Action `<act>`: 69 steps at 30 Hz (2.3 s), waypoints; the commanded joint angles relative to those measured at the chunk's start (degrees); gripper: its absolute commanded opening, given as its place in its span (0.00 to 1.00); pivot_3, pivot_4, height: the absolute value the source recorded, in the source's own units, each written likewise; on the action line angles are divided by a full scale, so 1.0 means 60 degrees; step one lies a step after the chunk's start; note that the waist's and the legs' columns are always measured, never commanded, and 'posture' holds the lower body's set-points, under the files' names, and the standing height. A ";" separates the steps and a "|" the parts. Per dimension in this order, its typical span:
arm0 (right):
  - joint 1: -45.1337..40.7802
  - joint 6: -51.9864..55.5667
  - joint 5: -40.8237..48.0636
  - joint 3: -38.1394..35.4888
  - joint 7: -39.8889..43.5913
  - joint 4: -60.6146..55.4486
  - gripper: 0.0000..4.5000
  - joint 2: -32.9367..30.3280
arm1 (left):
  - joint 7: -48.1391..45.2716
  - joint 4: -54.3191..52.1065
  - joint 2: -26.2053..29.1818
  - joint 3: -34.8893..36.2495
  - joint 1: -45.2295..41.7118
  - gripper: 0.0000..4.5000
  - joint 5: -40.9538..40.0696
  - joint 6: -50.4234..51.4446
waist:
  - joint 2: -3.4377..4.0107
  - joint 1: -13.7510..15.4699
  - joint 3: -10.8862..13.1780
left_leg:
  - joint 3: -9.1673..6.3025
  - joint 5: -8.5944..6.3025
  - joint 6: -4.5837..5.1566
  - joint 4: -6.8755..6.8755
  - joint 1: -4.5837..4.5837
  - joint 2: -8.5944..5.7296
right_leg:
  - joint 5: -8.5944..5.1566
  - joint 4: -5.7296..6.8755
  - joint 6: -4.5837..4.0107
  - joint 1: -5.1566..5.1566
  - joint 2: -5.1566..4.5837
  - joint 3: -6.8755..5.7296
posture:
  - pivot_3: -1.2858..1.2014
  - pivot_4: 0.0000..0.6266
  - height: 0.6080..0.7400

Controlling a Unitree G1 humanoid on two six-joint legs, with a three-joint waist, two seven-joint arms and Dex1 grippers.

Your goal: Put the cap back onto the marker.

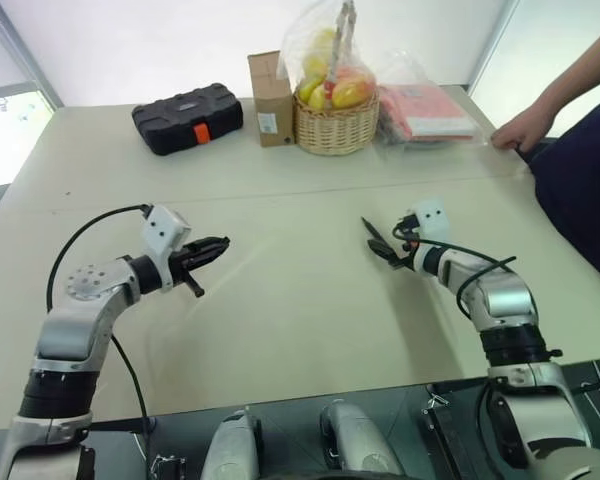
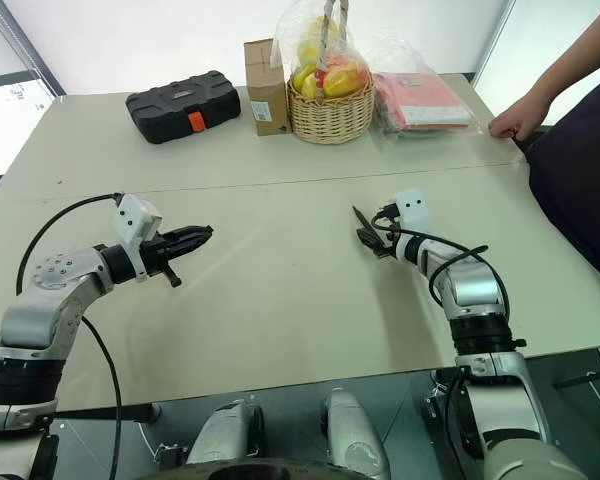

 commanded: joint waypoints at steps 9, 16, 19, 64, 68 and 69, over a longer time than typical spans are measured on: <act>0.0692 -0.0779 -0.0780 0.0313 -0.0195 0.0042 1.00 0.0484 | 0.0084 -0.0298 0.0074 -0.0105 -0.0367 0.00 -0.0010 -0.0117 | -0.0009 -0.0015 -0.0006 | 0.0001 0.0000 0.0000 0.0004 0.0009 -0.0001 | 0.0000 0.0000 -0.0001 0.0011 0.0000 0.0000 | 0.52 0.24 1.00; 0.0686 -0.0982 -0.1022 0.0435 -0.0037 0.0143 0.82 0.0470 | 0.0100 -0.0259 0.0084 -0.0166 -0.0430 0.00 0.0040 -0.0150 | -0.0009 -0.0018 -0.0006 | 0.0002 0.0000 0.0000 0.0006 0.0016 0.0001 | 0.0000 0.0002 -0.0001 0.0015 0.0001 0.0001 | 0.52 0.24 1.00; 0.0706 -0.1100 -0.1150 0.0571 0.0051 0.0151 0.47 0.0403 | 0.0107 -0.0244 0.0081 -0.0182 -0.0422 0.00 0.0067 -0.0195 | -0.0011 -0.0018 -0.0007 | 0.0002 0.0000 0.0000 0.0010 0.0022 0.0001 | -0.0001 0.0000 -0.0002 0.0024 0.0000 0.0001 | 0.52 0.24 1.00; -0.1657 -0.2704 -0.0621 0.2190 0.6951 -0.2779 0.01 -0.2297 | -0.3611 0.1376 -0.0099 -0.2025 -0.1982 0.00 0.0635 -0.3758 | 0.0013 0.0030 0.0018 | -0.0001 0.0000 0.0000 0.0014 0.0001 -0.0016 | -0.0005 -0.0006 0.0003 0.0010 0.0002 -0.0004 | 0.52 0.24 1.00; -0.1642 -0.2491 -0.0519 0.2191 0.6976 -0.2980 0.01 -0.2262 | -0.3598 0.1402 -0.0128 -0.2036 -0.1930 0.00 0.0712 -0.3804 | 0.0013 0.0032 0.0018 | 0.0000 0.0000 0.0000 0.0016 0.0001 -0.0016 | -0.0004 -0.0006 0.0003 0.0010 0.0002 -0.0004 | 0.52 0.24 1.00; -0.1637 -0.2439 -0.0503 0.2198 0.6993 -0.3022 0.01 -0.2261 | -0.3552 0.1412 -0.0151 -0.2022 -0.1913 0.00 0.0714 -0.3783 | 0.0013 0.0028 0.0017 | -0.0001 0.0000 0.0000 0.0016 0.0001 -0.0016 | -0.0004 -0.0005 0.0003 0.0010 0.0002 -0.0004 | 0.52 0.24 1.00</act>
